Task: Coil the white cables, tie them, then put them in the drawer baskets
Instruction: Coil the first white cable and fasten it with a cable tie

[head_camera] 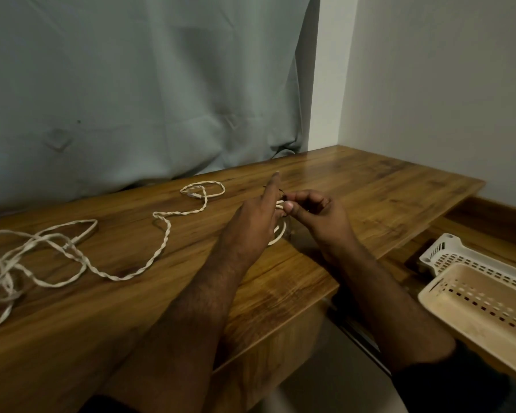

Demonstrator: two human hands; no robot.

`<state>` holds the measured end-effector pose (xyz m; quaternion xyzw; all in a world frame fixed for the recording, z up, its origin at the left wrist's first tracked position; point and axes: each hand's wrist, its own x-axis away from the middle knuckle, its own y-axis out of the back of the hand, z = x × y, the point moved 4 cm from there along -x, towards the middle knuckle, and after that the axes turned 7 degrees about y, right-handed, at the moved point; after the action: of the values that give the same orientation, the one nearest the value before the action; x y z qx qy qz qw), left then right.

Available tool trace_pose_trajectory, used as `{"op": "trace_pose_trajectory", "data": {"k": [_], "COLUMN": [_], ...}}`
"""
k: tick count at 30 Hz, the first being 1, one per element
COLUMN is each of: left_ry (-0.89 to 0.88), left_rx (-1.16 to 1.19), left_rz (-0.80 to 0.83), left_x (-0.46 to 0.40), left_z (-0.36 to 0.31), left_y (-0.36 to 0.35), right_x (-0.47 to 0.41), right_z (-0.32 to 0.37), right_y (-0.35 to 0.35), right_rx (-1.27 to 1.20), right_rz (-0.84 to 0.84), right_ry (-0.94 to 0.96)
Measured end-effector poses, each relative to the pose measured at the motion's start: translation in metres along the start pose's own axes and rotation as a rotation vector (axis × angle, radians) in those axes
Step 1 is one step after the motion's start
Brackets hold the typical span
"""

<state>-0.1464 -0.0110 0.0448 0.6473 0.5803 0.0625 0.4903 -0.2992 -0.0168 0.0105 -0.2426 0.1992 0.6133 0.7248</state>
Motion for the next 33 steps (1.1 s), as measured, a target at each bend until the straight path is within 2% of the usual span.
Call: {"op": "trace_pose_trajectory", "data": {"k": [18, 23, 27, 33], "left_ry": [-0.025, -0.02, -0.05, -0.078], "left_rx": [-0.034, -0.028, -0.016, -0.035], "left_rz": [-0.007, -0.004, 0.003, -0.006], "left_x": [0.0, -0.001, 0.0, 0.001], "left_z": [0.003, 0.004, 0.002, -0.001], "left_y": [-0.001, -0.002, -0.003, -0.001], "right_x": [-0.001, 0.001, 0.002, 0.001], "right_z": [0.001, 0.008, 0.01, 0.009], "right_y": [-0.002, -0.008, -0.011, -0.008], "right_rx": [0.1, 0.273, 0.339, 0.231], "right_rz": [0.053, 0.052, 0.071, 0.058], "right_ry": [0.072, 0.197, 0.204, 0.174]}}
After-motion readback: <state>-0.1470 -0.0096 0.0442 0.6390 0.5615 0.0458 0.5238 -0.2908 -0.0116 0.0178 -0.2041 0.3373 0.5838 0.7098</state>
